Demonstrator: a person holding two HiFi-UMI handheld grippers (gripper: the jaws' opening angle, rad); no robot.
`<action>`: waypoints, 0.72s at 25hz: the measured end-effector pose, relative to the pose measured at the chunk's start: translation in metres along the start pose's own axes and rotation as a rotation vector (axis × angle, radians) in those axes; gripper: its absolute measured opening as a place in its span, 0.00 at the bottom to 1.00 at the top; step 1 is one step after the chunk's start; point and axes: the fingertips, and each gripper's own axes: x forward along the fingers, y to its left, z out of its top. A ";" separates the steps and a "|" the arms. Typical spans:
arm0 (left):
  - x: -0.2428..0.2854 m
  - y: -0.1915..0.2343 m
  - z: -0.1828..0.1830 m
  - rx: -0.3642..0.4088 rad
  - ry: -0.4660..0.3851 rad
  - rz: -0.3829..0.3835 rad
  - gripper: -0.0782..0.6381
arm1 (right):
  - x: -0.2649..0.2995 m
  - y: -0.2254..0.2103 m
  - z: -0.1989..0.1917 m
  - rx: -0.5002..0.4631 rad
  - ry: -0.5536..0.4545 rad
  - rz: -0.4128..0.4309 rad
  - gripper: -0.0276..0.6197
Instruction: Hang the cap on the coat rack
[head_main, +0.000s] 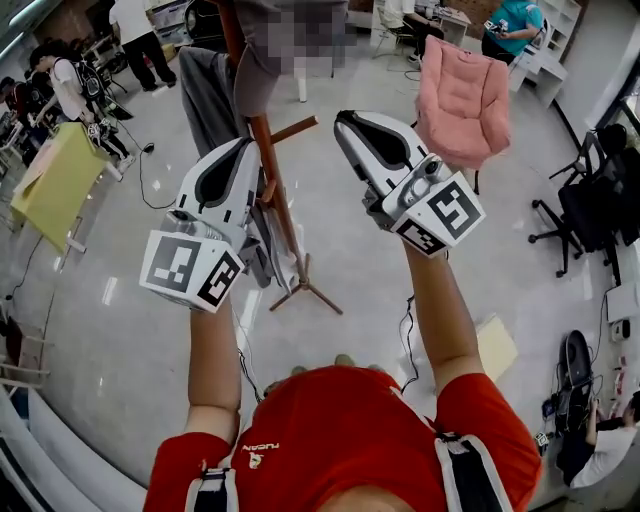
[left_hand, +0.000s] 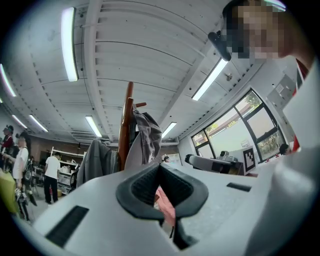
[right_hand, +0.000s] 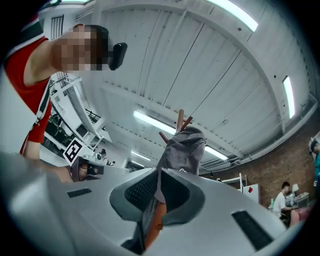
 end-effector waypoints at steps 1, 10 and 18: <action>-0.002 -0.002 0.000 -0.004 -0.001 -0.004 0.12 | -0.002 0.006 0.000 -0.002 0.001 -0.005 0.10; -0.028 -0.014 -0.015 -0.032 0.001 -0.011 0.12 | -0.020 0.043 -0.020 0.057 0.009 -0.060 0.08; -0.044 -0.021 -0.034 -0.059 0.012 -0.033 0.12 | -0.028 0.071 -0.037 0.113 0.004 -0.050 0.08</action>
